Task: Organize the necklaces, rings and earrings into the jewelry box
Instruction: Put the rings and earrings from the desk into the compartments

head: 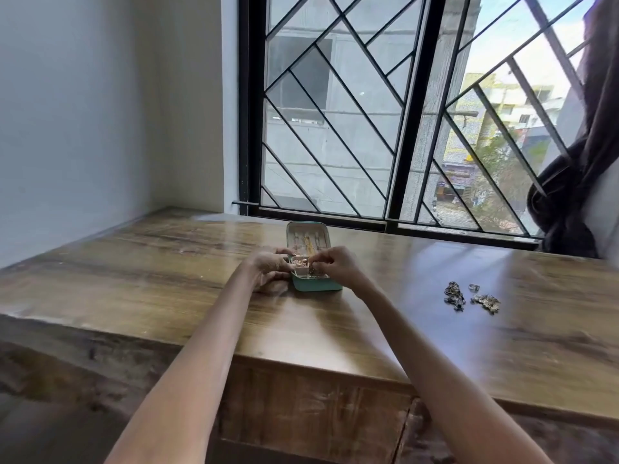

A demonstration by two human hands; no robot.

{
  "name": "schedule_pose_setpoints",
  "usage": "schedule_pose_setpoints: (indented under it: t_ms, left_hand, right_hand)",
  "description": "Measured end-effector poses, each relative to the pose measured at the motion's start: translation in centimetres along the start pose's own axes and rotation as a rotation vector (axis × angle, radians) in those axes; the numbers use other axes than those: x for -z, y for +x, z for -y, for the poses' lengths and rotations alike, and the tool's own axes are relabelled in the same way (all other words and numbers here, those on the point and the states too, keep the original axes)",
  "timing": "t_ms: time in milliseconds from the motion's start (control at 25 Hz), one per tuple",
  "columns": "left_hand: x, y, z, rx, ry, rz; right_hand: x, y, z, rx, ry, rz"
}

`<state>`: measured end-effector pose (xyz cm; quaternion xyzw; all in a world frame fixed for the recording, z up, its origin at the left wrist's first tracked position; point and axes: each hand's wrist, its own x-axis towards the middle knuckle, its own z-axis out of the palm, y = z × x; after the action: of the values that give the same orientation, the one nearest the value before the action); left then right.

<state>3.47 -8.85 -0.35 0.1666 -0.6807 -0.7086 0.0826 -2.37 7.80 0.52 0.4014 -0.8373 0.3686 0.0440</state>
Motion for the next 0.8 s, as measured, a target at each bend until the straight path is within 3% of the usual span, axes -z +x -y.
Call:
schedule_pose_setpoints:
  t_ms: [280,480,800]
  left_hand:
    - [0.1,-0.1,0.0,0.002,0.039,0.011]
    - [-0.1,-0.3,-0.3,0.002,0.049,0.016]
    - [-0.5,-0.8,-0.3,-0.026,0.099,-0.007]
  right_hand:
    - [1.0,0.4,0.6,-0.077,-0.099,0.108]
    - [1.9,0.3,0.9,-0.161,0.004,0.124]
    - [1.4,0.2,0.5,-0.042,-0.132,0.107]
